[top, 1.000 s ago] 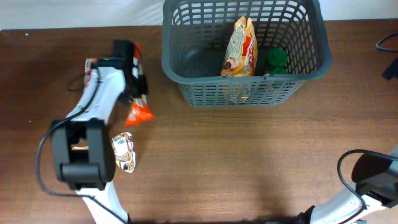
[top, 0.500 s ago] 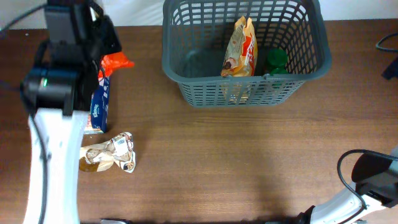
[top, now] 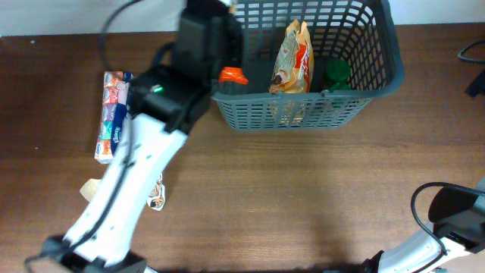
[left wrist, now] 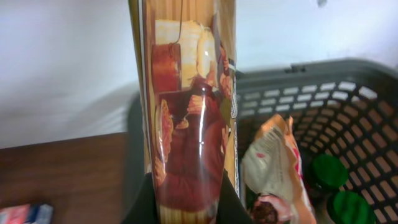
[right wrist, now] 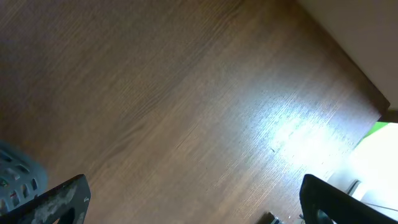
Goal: Pack container
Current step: 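Lift the spaghetti packet and carry it into the basket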
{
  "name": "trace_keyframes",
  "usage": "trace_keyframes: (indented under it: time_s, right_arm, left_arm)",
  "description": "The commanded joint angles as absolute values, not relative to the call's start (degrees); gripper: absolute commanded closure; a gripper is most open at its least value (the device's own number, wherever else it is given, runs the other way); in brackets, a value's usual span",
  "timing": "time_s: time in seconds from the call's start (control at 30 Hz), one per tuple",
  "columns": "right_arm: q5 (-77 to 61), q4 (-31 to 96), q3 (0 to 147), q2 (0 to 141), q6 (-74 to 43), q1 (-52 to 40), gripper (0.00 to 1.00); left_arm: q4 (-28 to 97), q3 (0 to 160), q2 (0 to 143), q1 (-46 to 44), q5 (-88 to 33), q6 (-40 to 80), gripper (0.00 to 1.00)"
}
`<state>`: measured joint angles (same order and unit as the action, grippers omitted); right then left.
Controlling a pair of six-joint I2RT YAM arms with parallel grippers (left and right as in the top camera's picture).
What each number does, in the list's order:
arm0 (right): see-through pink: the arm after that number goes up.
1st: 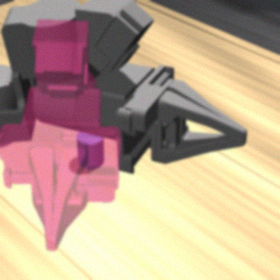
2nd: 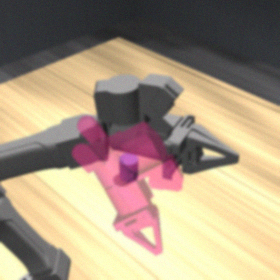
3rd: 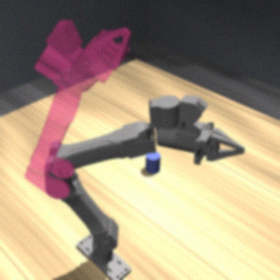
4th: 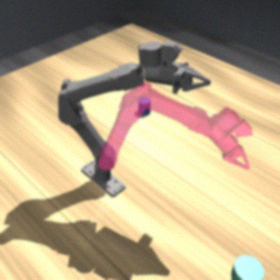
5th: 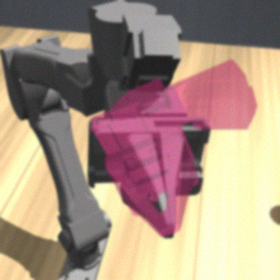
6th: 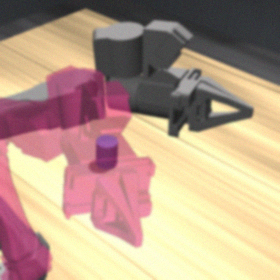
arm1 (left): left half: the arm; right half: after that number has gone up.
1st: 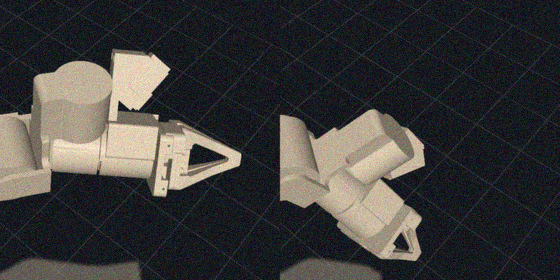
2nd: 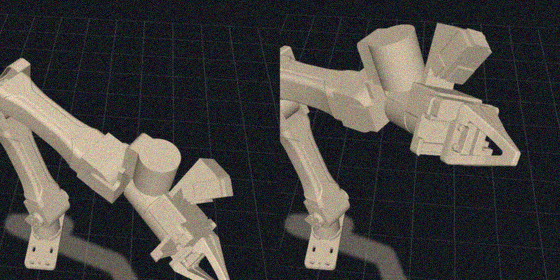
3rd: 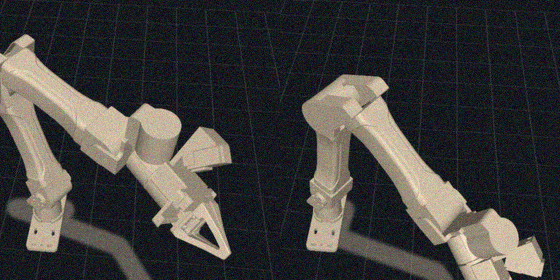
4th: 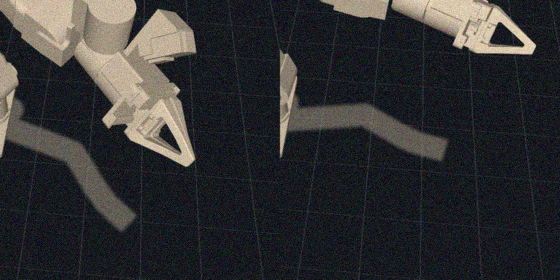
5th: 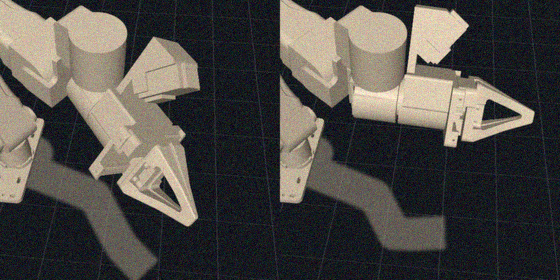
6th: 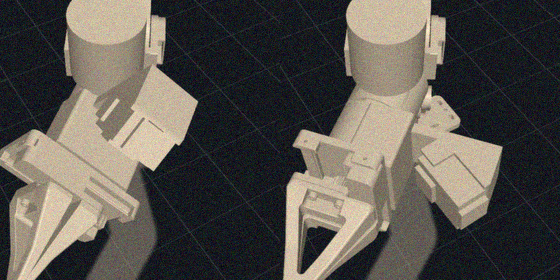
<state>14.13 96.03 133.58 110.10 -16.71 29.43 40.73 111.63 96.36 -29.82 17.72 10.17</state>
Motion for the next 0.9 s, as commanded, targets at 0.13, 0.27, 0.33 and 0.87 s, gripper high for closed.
trace_keyframes:
  time_s: [0.13, 0.27, 0.33, 0.87]
  right_arm:
    - [15.05, 96.01, 133.38, 110.1, -17.45, 29.65, 0.01]
    - [15.05, 96.03, 133.38, 110.1, -17.45, 29.67, 0.01]
    - [15.05, 96.01, 133.38, 110.1, -17.45, 29.65, 0.01]
    - [15.05, 96.01, 133.38, 110.1, -17.45, 29.67, 0.01]
  left_arm:
    - [33.93, 112.88, 102.54, -33.74, 19.07, 6.55, 0.98]
    - [33.82, 112.88, 105.12, -33.71, 19.07, 6.57, 0.98]
    - [33.76, 112.88, 106.41, -33.71, 19.07, 6.57, 0.98]
    - [32.32, 113.75, 111.85, -32.47, 23.0, 6.04, 0.63]
